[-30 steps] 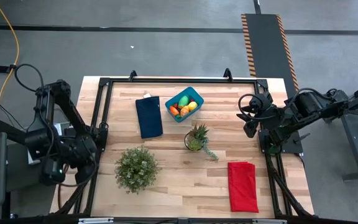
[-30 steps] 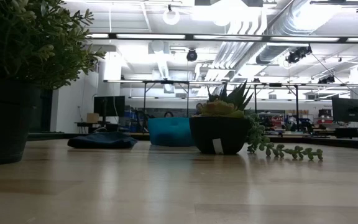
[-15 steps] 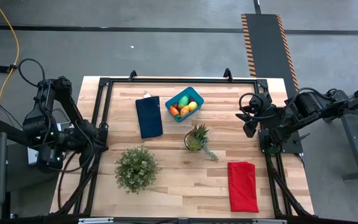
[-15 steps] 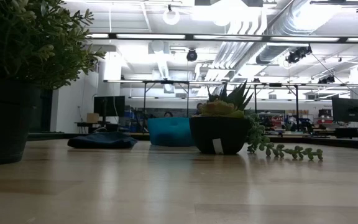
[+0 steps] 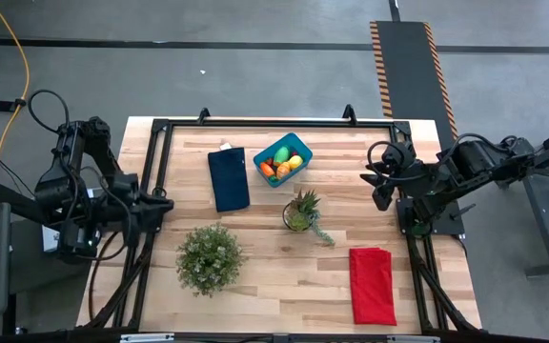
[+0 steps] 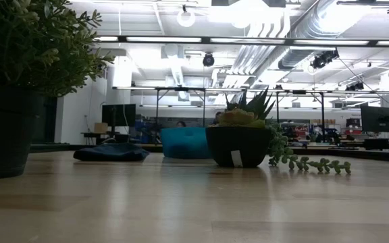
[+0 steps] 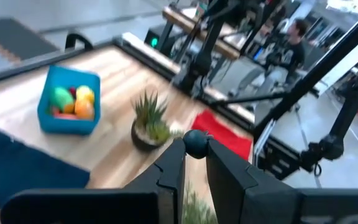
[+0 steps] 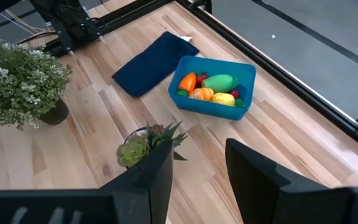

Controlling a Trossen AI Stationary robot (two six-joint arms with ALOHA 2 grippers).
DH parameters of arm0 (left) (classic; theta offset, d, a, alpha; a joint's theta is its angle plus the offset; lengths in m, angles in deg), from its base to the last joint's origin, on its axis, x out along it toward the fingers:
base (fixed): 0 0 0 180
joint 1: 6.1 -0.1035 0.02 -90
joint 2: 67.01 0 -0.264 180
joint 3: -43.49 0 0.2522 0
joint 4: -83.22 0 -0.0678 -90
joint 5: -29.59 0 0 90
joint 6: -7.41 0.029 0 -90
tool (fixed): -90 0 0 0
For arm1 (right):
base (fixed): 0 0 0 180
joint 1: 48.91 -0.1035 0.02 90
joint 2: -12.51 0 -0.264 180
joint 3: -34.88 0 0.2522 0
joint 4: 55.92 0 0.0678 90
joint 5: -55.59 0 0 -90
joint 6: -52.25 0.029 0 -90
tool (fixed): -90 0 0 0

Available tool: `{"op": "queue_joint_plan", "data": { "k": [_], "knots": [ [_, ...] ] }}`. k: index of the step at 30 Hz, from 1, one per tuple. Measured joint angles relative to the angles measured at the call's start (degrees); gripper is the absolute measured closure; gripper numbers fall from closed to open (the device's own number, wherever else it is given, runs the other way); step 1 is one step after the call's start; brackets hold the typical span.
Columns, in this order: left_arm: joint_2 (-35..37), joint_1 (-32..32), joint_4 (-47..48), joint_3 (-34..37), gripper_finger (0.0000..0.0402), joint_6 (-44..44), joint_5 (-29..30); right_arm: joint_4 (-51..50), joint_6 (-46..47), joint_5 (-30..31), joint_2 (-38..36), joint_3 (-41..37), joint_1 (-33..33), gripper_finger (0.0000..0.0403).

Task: Pick and placing Produce into tupperware
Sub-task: Put the blue berry into the bin

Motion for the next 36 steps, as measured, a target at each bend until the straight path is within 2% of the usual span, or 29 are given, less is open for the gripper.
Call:
{"op": "queue_joint_plan", "data": {
  "k": [4,7,15,24,30,36],
  "knots": [
    [-0.02,0.00,0.00,0.00,0.0353,1.26,3.28,0.13,0.00,0.00,0.00,0.00,0.00,0.0263],
    [0.13,-1.38,-0.03,0.02,0.0353,2.88,3.10,0.13,0.00,0.00,0.00,0.00,0.00,0.0263],
    [1.96,-14.94,-0.02,0.02,0.0353,10.56,2.17,0.62,0.00,0.01,0.00,0.00,0.02,0.0263],
    [6.07,-26.95,-0.02,0.02,0.0353,22.58,-4.29,1.70,-0.29,0.02,0.00,-0.01,0.02,0.0263],
    [9.95,-30.72,-0.02,0.03,0.0353,27.71,-4.11,1.80,-0.26,0.02,0.00,0.00,0.02,0.0263],
    [12.73,-31.45,-0.11,0.04,0.0353,31.06,-2.40,2.02,0.00,0.06,0.03,-0.02,0.02,0.0263]
  ]
}}
